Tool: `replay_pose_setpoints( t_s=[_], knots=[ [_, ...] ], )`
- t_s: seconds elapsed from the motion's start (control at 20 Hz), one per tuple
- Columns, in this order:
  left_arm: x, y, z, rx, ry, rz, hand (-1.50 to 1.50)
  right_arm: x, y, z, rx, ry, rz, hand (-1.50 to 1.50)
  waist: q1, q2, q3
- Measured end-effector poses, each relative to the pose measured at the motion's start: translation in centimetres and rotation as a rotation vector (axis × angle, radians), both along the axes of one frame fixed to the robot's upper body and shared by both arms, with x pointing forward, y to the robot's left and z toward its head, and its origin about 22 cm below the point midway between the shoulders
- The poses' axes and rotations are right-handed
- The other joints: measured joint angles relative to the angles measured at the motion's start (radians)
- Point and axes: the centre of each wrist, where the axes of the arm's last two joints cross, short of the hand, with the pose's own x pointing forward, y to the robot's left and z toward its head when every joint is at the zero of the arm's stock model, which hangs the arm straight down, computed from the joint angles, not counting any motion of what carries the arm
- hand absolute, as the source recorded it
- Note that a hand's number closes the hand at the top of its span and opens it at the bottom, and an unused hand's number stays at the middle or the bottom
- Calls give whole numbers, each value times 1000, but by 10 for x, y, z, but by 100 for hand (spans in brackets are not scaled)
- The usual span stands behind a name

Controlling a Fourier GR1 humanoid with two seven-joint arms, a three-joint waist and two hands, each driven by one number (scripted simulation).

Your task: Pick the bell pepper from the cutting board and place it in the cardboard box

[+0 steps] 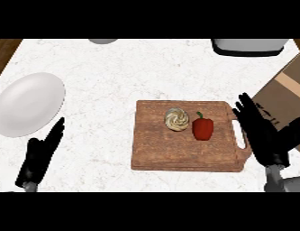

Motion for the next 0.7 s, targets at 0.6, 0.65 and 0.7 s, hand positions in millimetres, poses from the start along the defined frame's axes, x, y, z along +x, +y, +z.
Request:
replay_pose_setpoints(
  t_s=[0.6, 0.65, 0.7],
  knots=[
    [18, 13, 67, -210, -224, 76, 0, 20, -20, 59, -404, -518, -241, -150, -29, -7, -7],
    [18, 13, 71, -224, -228, 76, 0, 14, -16, 57, -426, -571, -238, -150, -30, -7, -7],
    [17, 15, 75, -233, -232, 73, 0, 10, -11, 56, -449, -615, -229, -150, -28, -6, -7]
  ],
)
